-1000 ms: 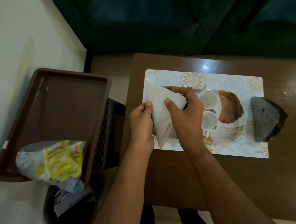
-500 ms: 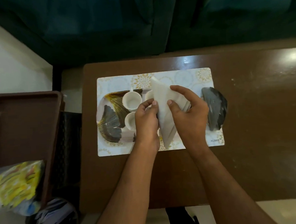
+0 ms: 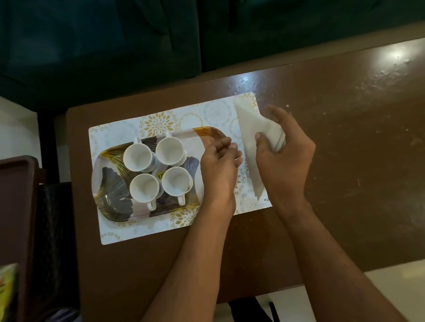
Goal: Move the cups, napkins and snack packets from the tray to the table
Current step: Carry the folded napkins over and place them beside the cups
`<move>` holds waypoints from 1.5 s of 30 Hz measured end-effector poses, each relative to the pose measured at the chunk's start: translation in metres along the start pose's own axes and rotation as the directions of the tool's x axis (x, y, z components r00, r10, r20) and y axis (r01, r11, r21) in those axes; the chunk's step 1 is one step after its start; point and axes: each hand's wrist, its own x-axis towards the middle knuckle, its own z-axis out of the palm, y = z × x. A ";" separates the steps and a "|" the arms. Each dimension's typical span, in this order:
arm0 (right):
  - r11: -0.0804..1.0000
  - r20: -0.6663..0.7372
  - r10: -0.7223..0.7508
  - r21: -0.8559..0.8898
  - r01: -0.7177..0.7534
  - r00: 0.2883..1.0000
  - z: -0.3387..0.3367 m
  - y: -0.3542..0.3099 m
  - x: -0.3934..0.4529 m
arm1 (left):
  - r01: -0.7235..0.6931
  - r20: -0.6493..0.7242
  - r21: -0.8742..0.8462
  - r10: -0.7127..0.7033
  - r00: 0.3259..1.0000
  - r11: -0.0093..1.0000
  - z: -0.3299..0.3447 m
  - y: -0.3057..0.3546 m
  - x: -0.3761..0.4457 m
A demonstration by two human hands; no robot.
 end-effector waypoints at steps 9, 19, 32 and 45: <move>0.953 0.003 -0.132 -0.275 0.127 0.991 -0.009 0.024 0.017 | -0.039 0.003 0.164 0.039 0.999 0.986 0.022 -0.020 0.007; 0.943 0.112 -0.087 -0.311 0.118 0.990 -0.001 0.045 0.019 | -0.038 0.069 0.226 0.023 0.997 0.973 0.029 -0.031 0.009; 0.948 0.069 -0.118 -0.288 0.133 0.991 -0.001 0.051 0.021 | -0.074 0.108 0.242 0.049 0.993 0.968 0.034 -0.032 0.002; 0.939 0.129 -0.095 -0.316 0.132 0.987 0.000 0.054 0.019 | -0.064 0.100 0.266 0.038 0.994 0.962 0.033 -0.029 -0.002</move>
